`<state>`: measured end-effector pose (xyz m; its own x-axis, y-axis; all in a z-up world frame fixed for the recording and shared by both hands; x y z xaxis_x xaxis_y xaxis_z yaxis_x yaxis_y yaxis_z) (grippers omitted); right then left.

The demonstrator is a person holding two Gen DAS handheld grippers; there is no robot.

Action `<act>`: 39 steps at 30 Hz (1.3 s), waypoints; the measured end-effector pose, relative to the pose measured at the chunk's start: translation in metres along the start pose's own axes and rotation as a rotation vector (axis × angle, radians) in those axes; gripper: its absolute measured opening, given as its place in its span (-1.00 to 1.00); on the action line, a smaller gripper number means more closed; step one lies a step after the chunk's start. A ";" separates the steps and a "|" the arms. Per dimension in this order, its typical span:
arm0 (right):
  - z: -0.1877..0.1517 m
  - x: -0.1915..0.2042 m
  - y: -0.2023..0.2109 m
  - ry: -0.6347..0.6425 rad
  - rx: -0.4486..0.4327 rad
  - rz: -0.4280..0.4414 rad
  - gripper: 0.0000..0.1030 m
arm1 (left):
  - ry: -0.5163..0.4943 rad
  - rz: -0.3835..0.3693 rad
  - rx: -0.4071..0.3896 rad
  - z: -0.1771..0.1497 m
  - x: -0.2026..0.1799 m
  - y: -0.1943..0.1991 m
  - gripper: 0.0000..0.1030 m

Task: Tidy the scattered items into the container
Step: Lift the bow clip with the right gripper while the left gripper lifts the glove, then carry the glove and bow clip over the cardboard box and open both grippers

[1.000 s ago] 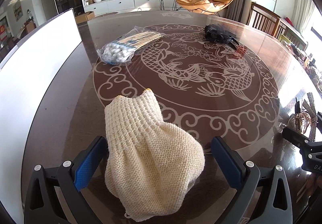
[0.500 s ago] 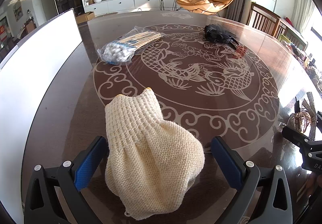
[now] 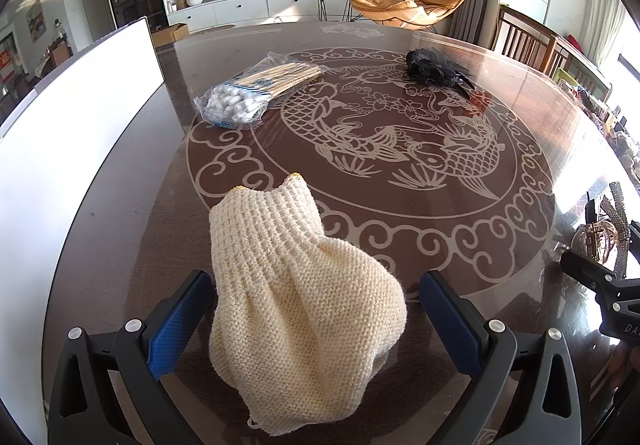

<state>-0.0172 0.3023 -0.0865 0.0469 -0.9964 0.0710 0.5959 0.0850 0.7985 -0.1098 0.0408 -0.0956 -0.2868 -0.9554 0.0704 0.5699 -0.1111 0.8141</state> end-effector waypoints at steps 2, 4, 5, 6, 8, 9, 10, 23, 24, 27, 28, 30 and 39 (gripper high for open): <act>0.000 0.000 0.000 0.000 0.000 0.000 0.64 | 0.000 0.000 0.000 0.000 0.000 0.000 1.00; 0.000 0.000 0.000 0.000 0.000 0.000 0.64 | 0.000 0.000 0.000 0.000 0.000 0.000 1.00; 0.000 0.000 0.000 0.000 0.000 -0.001 0.64 | 0.000 -0.001 0.000 0.000 0.000 0.000 1.00; 0.000 0.000 0.000 0.000 0.000 -0.001 0.64 | 0.000 -0.001 0.000 0.000 0.000 0.000 1.00; 0.000 0.000 0.000 0.000 0.000 0.000 0.64 | -0.002 0.000 0.000 0.000 0.000 0.000 1.00; 0.000 0.000 0.000 0.000 0.000 0.000 0.64 | -0.002 -0.001 0.000 0.000 0.000 0.000 1.00; 0.000 0.000 0.000 0.000 0.000 -0.001 0.64 | -0.002 -0.001 0.000 0.000 0.000 0.000 1.00; -0.011 -0.002 0.017 -0.020 -0.001 0.057 -0.03 | -0.014 -0.066 -0.032 -0.002 0.000 0.017 -0.24; -0.014 -0.003 0.020 -0.031 0.008 0.067 -0.03 | -0.004 -0.093 -0.027 -0.006 -0.002 0.022 -0.24; -0.022 -0.005 0.030 -0.055 0.015 0.095 -0.04 | -0.048 -0.108 -0.046 -0.017 -0.017 0.044 -0.24; -0.023 -0.004 0.035 -0.067 0.011 0.111 -0.04 | -0.061 -0.122 -0.050 -0.021 -0.024 0.050 -0.24; -0.025 -0.003 0.044 -0.103 -0.002 0.149 -0.04 | -0.060 -0.152 -0.053 -0.031 -0.035 0.060 -0.24; -0.011 0.070 0.058 -0.026 0.049 0.259 -0.04 | -0.024 -0.185 -0.069 -0.033 -0.022 0.108 -0.24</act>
<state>0.0299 0.2376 -0.0418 0.1720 -0.9411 0.2913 0.5272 0.3377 0.7797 -0.0170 0.0407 -0.0282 -0.4095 -0.9101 -0.0626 0.5566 -0.3037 0.7733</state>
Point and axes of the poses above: each gripper's, at about its wrist camera, not at the fingertips, and y roughly against the way its jaws point, x to its left, z to its top, the point moved 8 cm from there along -y, roughly the way its jaws point, and after that the axes turned 7 degrees about -y, right-handed, at the moved point
